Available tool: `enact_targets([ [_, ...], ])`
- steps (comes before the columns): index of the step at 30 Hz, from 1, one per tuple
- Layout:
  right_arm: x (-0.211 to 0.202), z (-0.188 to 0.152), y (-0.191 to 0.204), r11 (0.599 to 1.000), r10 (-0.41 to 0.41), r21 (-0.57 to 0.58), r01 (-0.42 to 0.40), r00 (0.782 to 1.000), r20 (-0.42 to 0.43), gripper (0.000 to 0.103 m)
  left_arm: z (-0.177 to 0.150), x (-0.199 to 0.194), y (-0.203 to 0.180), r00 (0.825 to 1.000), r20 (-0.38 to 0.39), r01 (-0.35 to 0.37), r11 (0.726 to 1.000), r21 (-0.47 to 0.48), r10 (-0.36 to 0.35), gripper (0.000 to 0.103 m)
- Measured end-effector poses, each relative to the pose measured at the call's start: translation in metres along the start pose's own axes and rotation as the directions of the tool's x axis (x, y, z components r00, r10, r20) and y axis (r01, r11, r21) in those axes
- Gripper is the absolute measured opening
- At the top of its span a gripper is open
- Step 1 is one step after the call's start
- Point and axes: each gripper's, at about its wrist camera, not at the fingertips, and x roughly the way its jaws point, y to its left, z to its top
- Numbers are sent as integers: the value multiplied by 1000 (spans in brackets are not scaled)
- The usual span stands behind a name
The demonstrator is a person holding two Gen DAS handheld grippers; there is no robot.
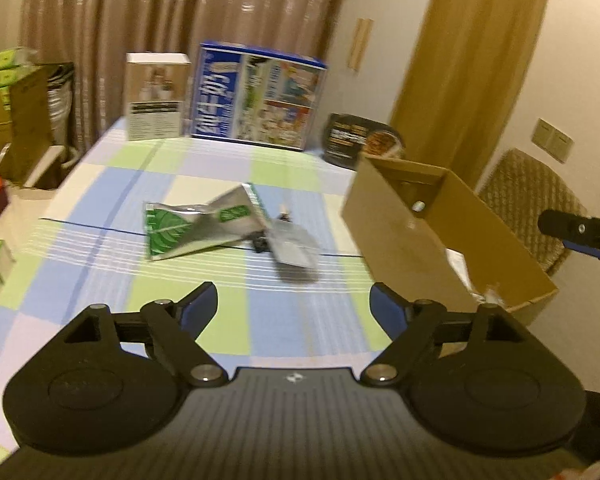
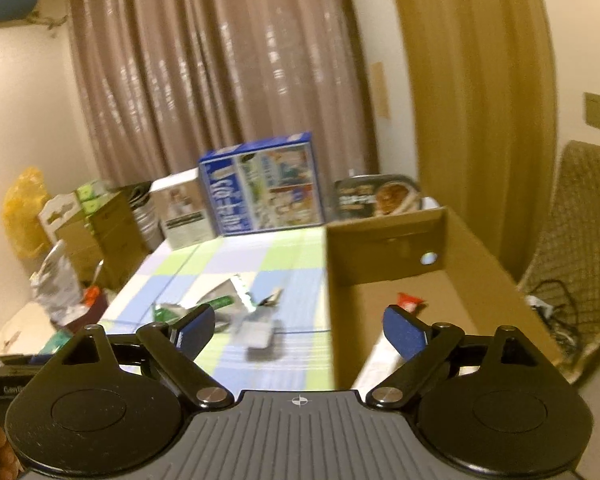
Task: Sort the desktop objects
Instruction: 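Move both grippers back toward the remaining items on the table, then close the right gripper on the clear plastic container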
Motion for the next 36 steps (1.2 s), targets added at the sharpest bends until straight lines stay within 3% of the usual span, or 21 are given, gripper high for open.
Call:
enact_targets([
  [9,32,-12,42,997,57,-47,-60,997,-52,91,2,-10,46,997,2,-76,997,2,76,92],
  [19,93,-19,70,989,93,-106,-106,988,-126,93,10,25,88,993,-30,-110,992,65,112,96],
  [28,166,-28,60,988,77,-114,-101,976,-202,94,9,97,104,988,-125,-61,973,222,90,97],
  [36,227,-32,49,992,75,-79,-100,960,-269,94,16,149,110,981,-188,10,963,271,42,97],
])
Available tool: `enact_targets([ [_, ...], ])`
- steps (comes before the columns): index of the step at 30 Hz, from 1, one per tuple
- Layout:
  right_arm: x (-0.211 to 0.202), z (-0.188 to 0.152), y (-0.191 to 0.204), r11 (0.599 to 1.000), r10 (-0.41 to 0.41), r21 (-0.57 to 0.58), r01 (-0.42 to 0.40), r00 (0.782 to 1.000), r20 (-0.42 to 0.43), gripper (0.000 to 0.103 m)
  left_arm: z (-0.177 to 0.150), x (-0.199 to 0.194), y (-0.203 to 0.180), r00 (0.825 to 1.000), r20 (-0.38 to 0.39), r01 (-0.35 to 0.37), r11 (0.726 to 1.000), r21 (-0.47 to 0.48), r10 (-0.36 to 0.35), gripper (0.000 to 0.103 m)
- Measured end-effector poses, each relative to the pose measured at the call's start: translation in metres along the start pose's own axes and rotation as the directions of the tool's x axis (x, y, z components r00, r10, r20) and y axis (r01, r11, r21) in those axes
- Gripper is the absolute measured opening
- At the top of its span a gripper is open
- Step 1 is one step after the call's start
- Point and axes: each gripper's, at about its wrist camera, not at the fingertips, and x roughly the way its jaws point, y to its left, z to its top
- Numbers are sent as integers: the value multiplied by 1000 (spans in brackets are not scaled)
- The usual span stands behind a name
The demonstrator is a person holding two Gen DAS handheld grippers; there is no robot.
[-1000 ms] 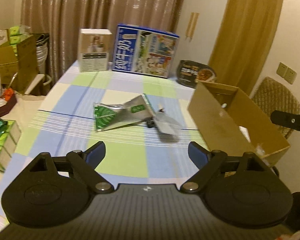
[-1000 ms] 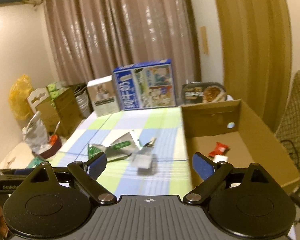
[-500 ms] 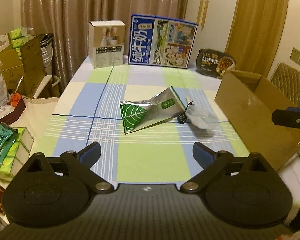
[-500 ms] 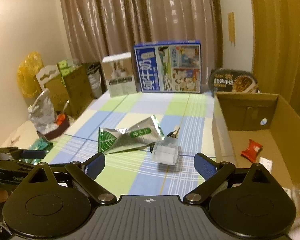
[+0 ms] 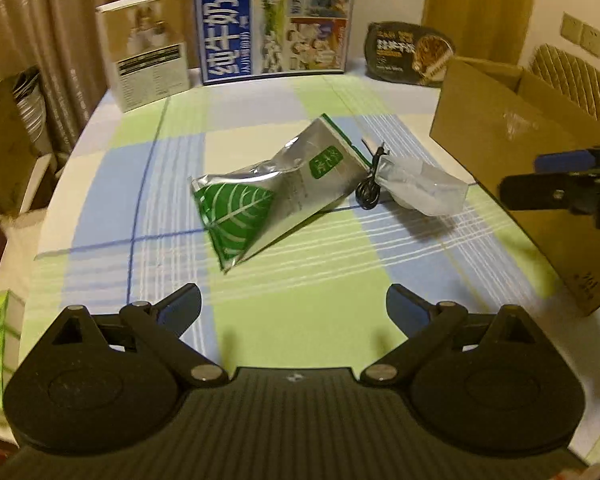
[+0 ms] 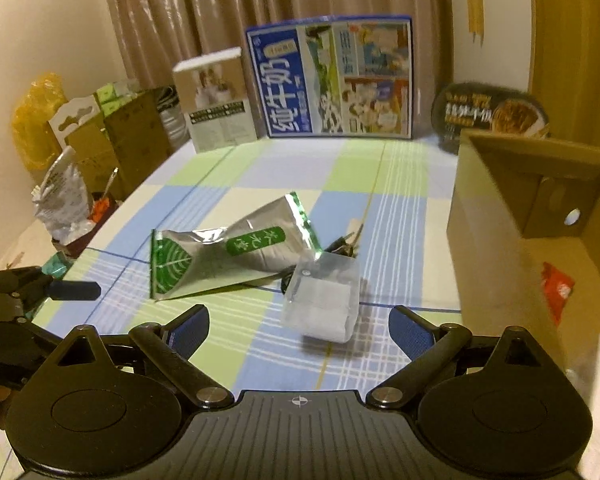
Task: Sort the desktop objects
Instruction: 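Close the right gripper on the clear plastic container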
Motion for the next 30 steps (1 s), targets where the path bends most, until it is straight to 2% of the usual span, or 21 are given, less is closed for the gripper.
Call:
enact_targets([
  [5,32,11,-16,998,8,66,-5,998,-57,94,15,18,5,1000,9,6,1000,25,-6,97],
  [12,62,25,-20,1000,-5,7,6,995,-96,94,17,42,19,999,-5,-51,994,95,52,97],
  [15,67,25,-24,1000,-21,-2,21,994,-107,94,15,47,25,998,-10,-61,995,76,62,97],
  [20,76,24,-32,1000,-17,11,19,993,-118,93,14,48,26,999,-7,-33,997,63,33,97],
  [22,78,26,-32,1000,4,30,0,993,-119,91,14,48,26,999,-4,-37,997,64,38,97],
  [24,81,26,-29,1000,16,20,-14,993,-119,85,14,47,28,999,-4,-36,998,52,36,97],
  [30,88,25,-28,1000,-5,5,6,992,-123,75,18,44,27,1000,13,-27,999,44,27,97],
])
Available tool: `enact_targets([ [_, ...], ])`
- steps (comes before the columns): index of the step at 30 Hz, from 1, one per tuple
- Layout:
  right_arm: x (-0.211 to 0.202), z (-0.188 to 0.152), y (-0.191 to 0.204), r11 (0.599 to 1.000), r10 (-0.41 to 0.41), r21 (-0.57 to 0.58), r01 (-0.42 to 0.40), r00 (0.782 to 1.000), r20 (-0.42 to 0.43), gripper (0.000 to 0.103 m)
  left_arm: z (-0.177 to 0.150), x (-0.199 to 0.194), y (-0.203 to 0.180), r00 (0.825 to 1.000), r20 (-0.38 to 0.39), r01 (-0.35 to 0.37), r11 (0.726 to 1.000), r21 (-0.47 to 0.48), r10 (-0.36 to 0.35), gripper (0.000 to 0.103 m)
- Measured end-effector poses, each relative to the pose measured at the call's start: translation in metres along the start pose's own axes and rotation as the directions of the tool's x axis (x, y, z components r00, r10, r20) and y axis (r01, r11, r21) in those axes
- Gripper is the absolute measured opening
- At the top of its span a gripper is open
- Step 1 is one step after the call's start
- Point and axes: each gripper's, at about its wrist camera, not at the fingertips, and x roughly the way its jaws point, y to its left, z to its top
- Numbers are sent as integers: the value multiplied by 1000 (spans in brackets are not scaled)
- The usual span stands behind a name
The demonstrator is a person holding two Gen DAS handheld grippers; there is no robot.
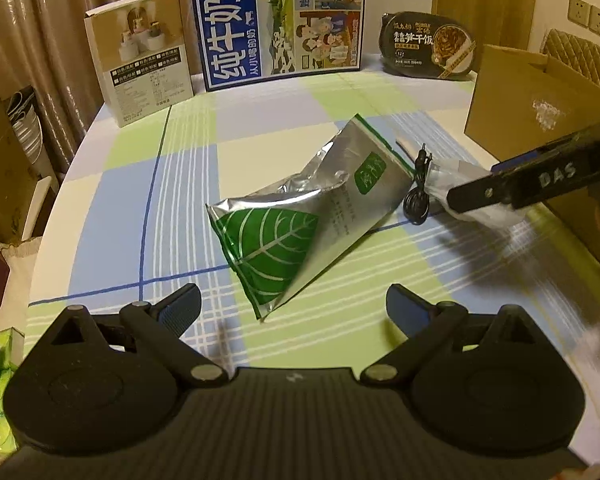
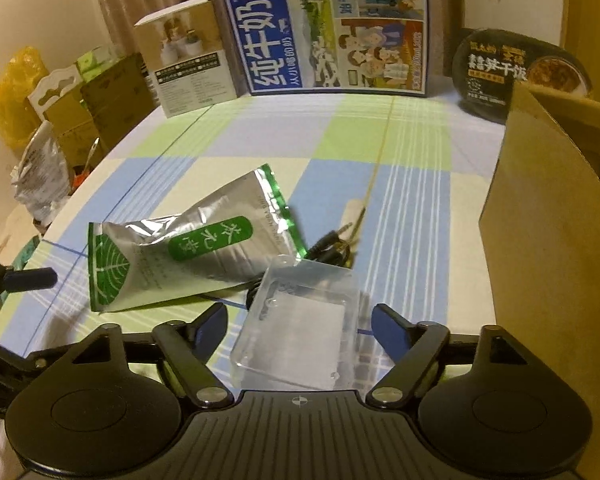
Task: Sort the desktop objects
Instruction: 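Close the right gripper on the clear plastic container, then lift the clear container with the right gripper while the left gripper grasps the silver tea bag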
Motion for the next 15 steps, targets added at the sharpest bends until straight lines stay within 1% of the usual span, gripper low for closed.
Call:
enact_targets([
  [5,4,-2,-6,1000,-1,28,1,1000,-19,69,1,-2,-2,1000,19,13,1000,5,-13,97],
  [7,4,-2,-8,999,2,34,-2,1000,-17,65,1,-5,-4,999,34,20,1000,16,-21,97],
  [9,3,-1,-8,999,8,40,-8,1000,-16,55,2,-5,-6,999,37,28,999,23,-29,97],
  [15,-3,0,1,1000,7,24,-7,1000,-2,53,1,-3,-11,999,26,31,999,43,-32,97],
])
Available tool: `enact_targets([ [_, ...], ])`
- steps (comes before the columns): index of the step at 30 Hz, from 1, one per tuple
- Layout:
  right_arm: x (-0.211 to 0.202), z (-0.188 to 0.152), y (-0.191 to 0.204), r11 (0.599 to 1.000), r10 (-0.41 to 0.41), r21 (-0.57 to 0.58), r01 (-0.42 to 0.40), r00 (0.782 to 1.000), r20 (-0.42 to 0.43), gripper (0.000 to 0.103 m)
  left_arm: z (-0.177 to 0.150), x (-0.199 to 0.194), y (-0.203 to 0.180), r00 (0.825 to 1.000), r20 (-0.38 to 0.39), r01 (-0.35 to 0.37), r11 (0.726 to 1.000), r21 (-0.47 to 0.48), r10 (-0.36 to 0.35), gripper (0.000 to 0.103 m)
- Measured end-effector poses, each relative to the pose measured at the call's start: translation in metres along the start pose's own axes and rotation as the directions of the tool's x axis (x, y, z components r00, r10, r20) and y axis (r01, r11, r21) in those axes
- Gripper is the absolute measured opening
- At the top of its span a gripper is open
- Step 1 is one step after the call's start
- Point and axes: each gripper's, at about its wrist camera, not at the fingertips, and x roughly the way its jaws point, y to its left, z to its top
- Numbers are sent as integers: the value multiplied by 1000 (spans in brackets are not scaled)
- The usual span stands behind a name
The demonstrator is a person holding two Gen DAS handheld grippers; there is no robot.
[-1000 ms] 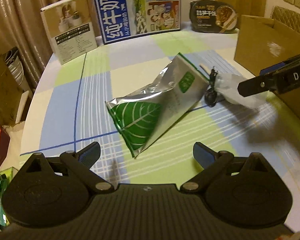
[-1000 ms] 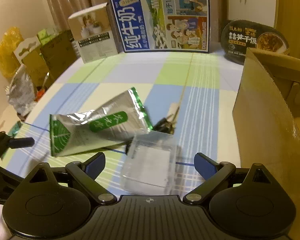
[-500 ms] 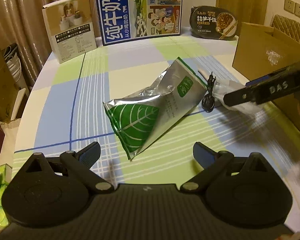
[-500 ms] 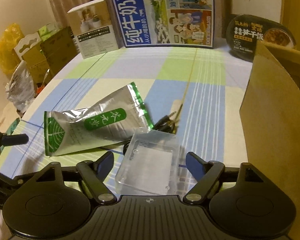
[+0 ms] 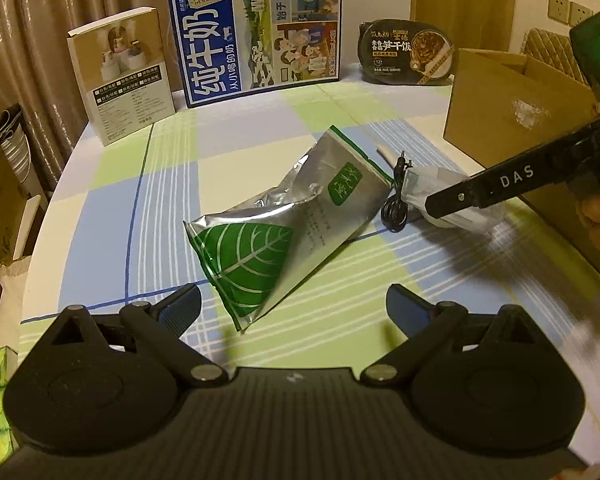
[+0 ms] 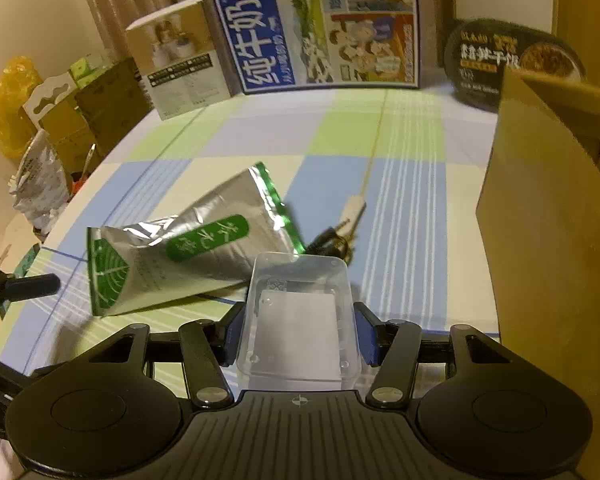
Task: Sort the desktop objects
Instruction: 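Lift the clear container with the right gripper while the left gripper grasps the silver tea bag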
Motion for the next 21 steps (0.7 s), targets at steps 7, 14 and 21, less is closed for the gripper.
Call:
enact_targets([
  [7,-11,-3,27,995,49,-83,-47,999,11,53,-1,2,6,1000,-8,-9,1000,-17,8,97],
  [14,-10,-16,47,979,94,-179,-103,994,-56,53,1,-2,11,999,-9,-39,999,9,39,97],
  [21,0,-25,45,968,58,-239,-78,994,-88,58,-2,-7,15,999,-18,-37,998,42,38,97],
])
